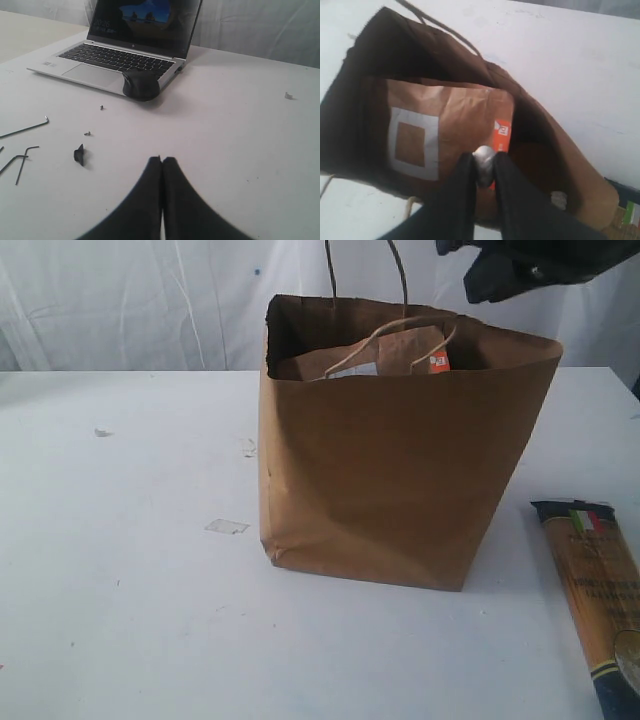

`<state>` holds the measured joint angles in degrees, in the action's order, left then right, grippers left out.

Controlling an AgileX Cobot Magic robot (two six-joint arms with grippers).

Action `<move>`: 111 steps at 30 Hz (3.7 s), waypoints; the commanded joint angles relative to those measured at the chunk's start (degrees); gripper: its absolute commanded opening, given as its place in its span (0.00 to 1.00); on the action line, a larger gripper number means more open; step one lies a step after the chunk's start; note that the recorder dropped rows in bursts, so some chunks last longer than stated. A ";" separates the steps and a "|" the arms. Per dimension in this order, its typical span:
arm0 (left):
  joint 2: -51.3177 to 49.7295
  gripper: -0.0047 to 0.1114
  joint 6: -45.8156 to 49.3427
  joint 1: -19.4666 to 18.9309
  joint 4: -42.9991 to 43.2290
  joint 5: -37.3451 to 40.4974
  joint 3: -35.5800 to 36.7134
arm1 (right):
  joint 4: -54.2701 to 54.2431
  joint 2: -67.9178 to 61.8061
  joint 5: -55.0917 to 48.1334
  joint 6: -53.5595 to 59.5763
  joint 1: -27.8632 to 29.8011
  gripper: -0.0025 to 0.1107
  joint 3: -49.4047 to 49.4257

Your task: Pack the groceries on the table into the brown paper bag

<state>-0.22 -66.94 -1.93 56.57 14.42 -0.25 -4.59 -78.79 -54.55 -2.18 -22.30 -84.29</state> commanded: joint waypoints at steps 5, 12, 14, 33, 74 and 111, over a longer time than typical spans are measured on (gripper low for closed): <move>0.22 0.04 -0.09 0.41 0.92 0.09 0.25 | 1.84 -2.44 -2.28 0.83 0.03 0.29 -0.39; 0.22 0.04 -0.09 0.41 0.92 0.09 0.25 | 4.24 -2.32 -3.25 0.95 0.03 0.32 -0.39; 0.22 0.04 -0.09 0.41 0.92 0.09 0.25 | 7.11 -1.84 -3.25 0.85 0.03 0.31 -0.39; 0.22 0.04 -0.09 0.41 0.92 0.09 0.25 | 60.27 8.28 -1.08 -29.88 7.46 0.02 3.54; 0.22 0.04 -0.09 0.41 0.92 0.09 0.25 | 9.83 -16.83 17.02 -0.69 22.86 0.85 25.76; 0.22 0.04 -0.09 0.41 0.92 0.09 0.25 | 9.40 -29.90 22.41 -1.53 22.96 0.78 25.76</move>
<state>-0.22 -66.94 -1.93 56.57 14.42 -0.25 5.89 -107.79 -31.98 -3.47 0.38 -58.75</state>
